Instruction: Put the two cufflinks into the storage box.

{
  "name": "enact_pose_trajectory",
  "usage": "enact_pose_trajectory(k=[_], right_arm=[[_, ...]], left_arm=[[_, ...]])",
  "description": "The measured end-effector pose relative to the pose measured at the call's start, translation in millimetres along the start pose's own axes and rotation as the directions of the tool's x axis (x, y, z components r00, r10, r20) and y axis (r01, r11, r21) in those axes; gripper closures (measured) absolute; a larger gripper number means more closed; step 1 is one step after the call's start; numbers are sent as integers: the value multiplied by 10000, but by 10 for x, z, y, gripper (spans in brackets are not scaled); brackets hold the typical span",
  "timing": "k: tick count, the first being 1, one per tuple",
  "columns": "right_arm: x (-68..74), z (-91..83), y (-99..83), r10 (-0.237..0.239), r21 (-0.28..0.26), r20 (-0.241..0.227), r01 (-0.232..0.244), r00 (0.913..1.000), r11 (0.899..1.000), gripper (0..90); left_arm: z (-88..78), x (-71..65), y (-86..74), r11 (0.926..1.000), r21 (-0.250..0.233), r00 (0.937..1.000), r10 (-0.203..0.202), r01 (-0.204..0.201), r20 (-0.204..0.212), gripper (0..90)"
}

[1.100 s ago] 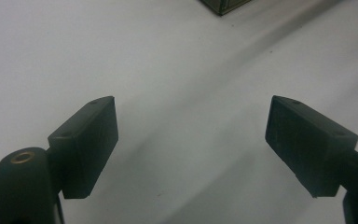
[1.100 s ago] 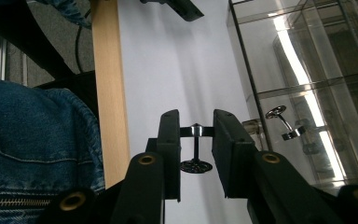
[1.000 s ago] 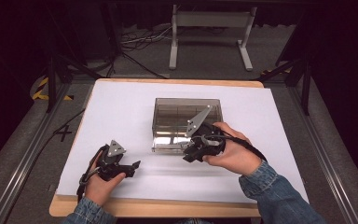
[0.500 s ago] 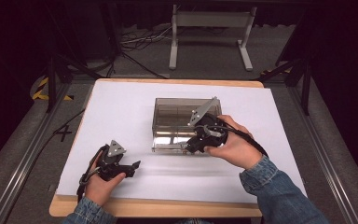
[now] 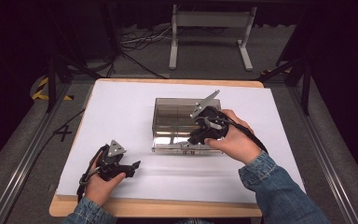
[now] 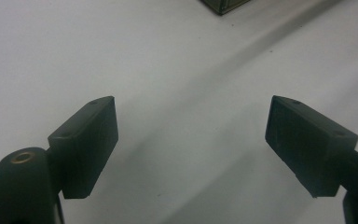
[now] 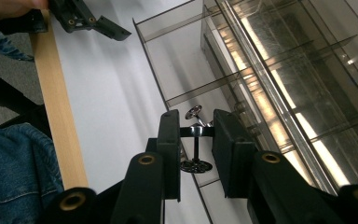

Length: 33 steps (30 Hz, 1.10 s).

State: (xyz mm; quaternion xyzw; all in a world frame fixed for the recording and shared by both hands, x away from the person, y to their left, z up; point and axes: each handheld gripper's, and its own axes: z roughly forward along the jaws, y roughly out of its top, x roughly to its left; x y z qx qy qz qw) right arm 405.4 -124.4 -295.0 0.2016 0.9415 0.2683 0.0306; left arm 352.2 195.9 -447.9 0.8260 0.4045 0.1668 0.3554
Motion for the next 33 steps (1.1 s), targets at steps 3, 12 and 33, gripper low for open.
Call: enact_pose_trajectory(k=[3, 12, 33], right_arm=[[-22, 15, 11, 151, 30, 106, -151, 9998, 9999, 733], [-96, 74, 20, 509, 166, 652, -521, 9966, 9985, 733], [-222, 309, -25, 953, 547, 664, -990, 9932, 9936, 732]], left_arm=[[0, -1, 0, 10000, 0, 10000, 7, -7, -13, 180], [0, 0, 0, 10000, 24, 10000, 8, -8, -13, 180], [1, 2, -2, 10000, 52, 10000, 8, -8, 18, 179]])
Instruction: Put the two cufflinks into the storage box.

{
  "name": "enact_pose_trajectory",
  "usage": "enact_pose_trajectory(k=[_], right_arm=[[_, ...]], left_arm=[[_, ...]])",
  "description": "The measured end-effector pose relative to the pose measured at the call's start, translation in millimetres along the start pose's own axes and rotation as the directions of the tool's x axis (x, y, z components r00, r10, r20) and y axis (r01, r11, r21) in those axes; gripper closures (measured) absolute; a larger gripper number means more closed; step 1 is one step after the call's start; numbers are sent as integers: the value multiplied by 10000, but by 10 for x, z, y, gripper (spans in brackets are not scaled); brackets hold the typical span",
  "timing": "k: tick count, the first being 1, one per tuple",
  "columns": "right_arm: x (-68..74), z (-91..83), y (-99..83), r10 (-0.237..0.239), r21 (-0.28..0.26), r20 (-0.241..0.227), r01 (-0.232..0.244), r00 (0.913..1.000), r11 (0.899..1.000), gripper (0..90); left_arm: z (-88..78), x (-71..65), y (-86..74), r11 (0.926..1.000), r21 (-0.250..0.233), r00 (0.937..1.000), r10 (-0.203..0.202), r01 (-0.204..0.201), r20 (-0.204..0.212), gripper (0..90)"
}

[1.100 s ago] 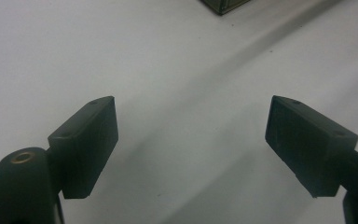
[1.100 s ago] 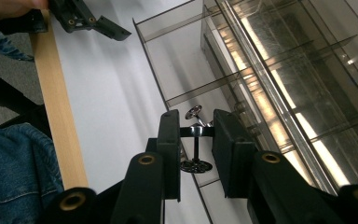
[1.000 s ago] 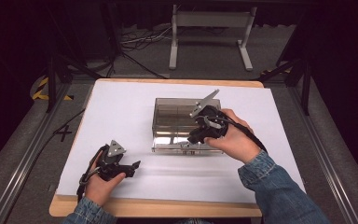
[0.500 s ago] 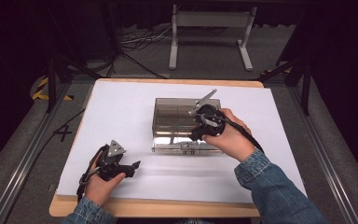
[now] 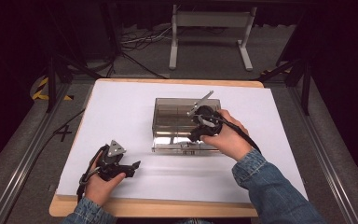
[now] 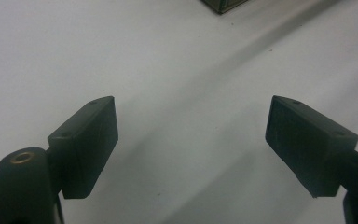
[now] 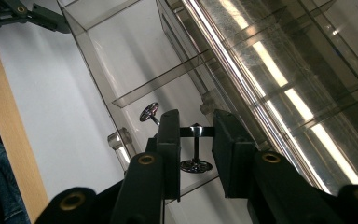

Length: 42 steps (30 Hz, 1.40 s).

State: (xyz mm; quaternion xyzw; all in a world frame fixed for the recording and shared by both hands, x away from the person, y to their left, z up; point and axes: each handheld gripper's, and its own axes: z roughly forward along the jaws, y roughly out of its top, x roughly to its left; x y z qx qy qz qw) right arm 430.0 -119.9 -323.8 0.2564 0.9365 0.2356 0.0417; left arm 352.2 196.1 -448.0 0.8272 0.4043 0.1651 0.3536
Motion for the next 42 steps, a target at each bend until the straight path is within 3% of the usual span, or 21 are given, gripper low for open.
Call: enact_pose_trajectory(k=[26, 42], right_arm=[[-25, 164, -13, 106, 468, 120, -111, 9999, 9988, 732], [-35, 155, -34, 27, 295, 232, -34, 9997, 9996, 706]], left_arm=[[10, -15, 0, 10000, 11, 10000, 41, -41, 20, 179], [13, -12, -2, 10000, -7, 10000, 63, -63, 24, 179]])
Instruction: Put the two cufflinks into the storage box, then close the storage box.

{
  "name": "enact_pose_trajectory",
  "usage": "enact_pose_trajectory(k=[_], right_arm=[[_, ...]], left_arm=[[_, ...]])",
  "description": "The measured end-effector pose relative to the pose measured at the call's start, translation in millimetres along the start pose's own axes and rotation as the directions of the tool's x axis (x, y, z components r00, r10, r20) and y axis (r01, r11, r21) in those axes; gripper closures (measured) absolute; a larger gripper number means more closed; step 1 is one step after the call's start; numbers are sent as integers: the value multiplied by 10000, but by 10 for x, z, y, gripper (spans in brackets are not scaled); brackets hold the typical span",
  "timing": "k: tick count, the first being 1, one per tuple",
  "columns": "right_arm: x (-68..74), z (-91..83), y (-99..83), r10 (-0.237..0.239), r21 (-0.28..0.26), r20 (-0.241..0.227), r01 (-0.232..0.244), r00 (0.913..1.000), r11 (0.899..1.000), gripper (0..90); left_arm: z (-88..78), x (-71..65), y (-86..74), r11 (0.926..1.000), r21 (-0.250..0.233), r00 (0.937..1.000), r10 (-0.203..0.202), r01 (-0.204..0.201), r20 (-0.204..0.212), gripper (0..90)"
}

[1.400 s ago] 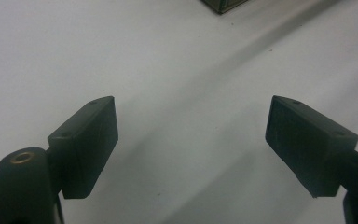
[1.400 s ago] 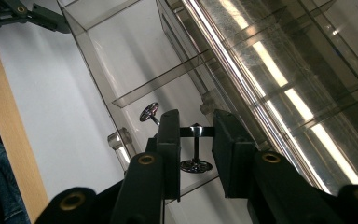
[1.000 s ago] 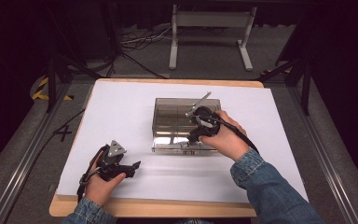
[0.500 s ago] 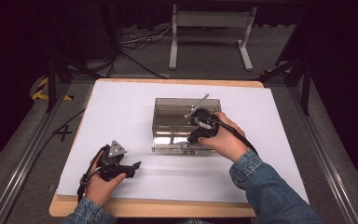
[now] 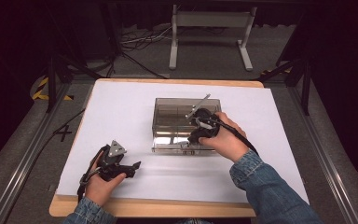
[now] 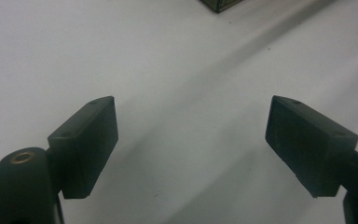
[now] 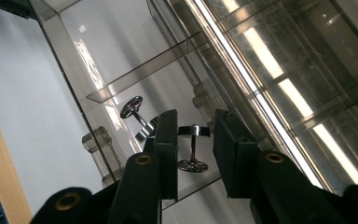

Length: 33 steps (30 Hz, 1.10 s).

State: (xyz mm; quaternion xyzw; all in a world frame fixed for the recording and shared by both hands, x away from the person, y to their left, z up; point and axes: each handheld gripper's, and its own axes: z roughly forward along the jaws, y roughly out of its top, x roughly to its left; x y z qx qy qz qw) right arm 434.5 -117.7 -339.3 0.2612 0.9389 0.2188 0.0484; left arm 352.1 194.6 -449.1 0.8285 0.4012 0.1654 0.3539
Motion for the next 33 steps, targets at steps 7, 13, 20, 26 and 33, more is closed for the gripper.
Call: enact_pose_trajectory(k=[7, 13, 20, 26, 33], right_arm=[[48, -108, -28, -243, -378, 128, 247, 9996, 9990, 758], [122, -276, -107, -589, -901, 129, 598, 9982, 9941, 858], [190, -426, -242, -857, -1341, -327, 806, 9958, 9877, 900], [218, -481, -316, -1033, -1666, -651, 913, 9925, 9818, 900], [306, -489, -368, -1440, -1620, -1043, 1260, 9841, 9787, 900]], left_arm=[[17, -2, 18, 10000, -45, 10000, 39, -39, 44, 179], [20, -7, 25, 10000, -18, 10000, 43, -43, 69, 179], [29, -13, 31, 10000, -2, 10000, 23, -23, 94, 179], [36, -20, 33, 10000, 5, 9999, 64, -64, 91, 179], [36, -18, 33, 10000, -25, 9999, 42, -41, 94, 180]])
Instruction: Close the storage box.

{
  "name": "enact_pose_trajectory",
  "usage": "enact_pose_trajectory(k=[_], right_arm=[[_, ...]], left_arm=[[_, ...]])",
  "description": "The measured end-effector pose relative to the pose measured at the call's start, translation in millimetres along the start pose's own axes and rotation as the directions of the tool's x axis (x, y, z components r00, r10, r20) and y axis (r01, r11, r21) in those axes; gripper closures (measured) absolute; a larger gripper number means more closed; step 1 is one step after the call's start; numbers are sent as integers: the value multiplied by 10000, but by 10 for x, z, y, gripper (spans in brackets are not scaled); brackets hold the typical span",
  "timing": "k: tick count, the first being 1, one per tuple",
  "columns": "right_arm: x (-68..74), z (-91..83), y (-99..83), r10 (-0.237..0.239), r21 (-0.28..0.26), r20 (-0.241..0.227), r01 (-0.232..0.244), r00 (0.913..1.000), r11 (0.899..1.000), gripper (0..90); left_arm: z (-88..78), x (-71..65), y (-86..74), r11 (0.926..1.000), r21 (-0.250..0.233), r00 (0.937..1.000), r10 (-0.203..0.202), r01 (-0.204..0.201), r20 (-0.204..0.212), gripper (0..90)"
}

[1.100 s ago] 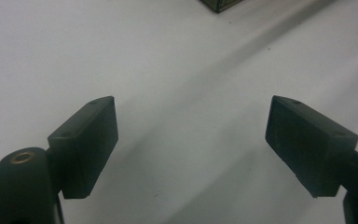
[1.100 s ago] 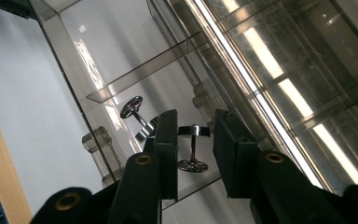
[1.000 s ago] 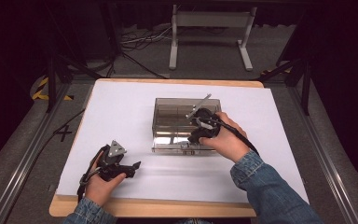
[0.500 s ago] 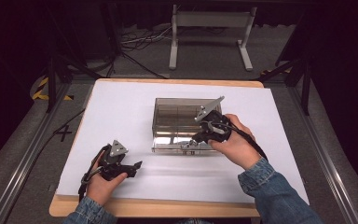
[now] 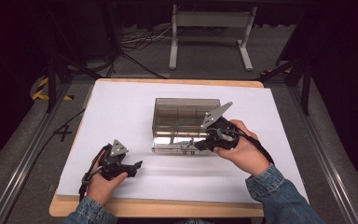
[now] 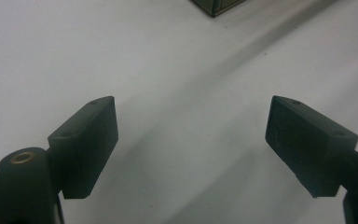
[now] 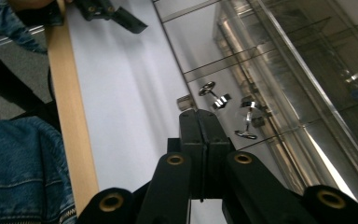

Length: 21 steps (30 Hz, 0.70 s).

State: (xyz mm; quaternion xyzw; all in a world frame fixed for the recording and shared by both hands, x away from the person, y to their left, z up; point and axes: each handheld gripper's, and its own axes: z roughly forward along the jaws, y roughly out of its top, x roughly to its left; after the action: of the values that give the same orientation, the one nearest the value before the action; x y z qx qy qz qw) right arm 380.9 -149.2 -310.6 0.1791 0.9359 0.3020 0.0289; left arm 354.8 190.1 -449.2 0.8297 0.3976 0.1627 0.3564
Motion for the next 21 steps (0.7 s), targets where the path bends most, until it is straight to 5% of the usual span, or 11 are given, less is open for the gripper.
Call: enact_pose_trajectory(k=[21], right_arm=[[109, 86, -106, -705, 539, -954, 759, 9929, 9957, 900]], left_arm=[[-1, -5, -1, 10000, 22, 10000, 20, -20, -22, 179]])
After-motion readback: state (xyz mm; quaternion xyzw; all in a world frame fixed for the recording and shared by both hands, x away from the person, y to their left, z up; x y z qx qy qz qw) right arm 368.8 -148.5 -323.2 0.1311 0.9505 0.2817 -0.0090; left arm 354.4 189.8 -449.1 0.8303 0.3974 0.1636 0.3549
